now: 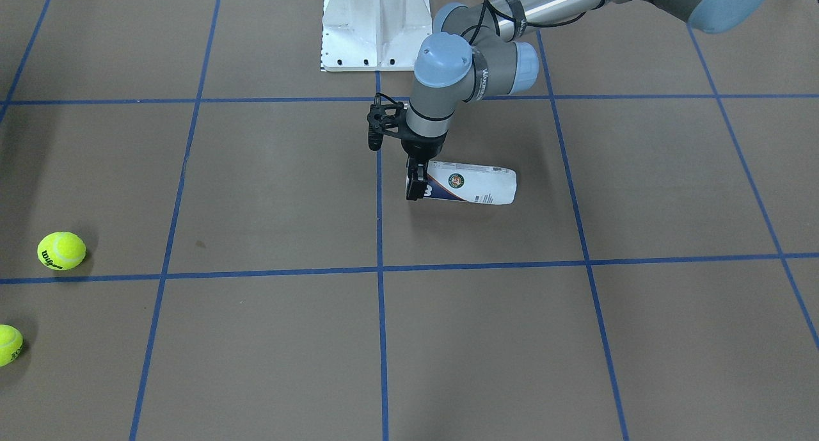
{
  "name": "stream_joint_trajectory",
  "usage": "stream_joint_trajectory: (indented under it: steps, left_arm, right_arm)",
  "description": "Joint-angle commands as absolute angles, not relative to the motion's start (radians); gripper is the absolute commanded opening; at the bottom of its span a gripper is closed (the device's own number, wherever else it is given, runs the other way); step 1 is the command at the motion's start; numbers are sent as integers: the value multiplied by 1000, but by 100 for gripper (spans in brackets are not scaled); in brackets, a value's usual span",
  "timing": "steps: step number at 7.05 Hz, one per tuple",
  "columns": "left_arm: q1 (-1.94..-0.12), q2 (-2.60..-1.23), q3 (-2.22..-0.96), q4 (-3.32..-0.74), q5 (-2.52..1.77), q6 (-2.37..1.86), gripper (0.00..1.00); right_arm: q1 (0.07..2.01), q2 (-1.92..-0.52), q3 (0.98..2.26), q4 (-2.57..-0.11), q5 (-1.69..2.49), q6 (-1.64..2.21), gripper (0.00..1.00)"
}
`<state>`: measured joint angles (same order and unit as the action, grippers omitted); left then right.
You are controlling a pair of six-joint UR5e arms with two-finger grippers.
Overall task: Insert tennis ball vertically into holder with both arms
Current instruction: 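Grasp the can's end with the left gripper, then lift and rotate the can upright with the left gripper, open end up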
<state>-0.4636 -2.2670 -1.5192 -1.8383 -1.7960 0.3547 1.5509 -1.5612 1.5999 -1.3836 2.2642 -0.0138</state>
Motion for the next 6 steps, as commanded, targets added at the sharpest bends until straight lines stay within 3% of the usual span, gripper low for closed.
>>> stream_joint_trajectory:
  steps: [1, 4, 6]
  left_arm:
    - [-465, -2269, -1575, -1844, -1790, 356, 65]
    - [-489, -2283, -1733, -1876, -1798, 325, 66]
    - [-486, -2281, -1749, -2134, -1798, 20, 66]
  right_arm:
    - [1551, -1560, 1600, -1384, 2264, -14, 100]
    - [1551, -1562, 1600, -1384, 2264, -14, 100]
    - [1551, -1562, 1603, -1384, 2264, -14, 100]
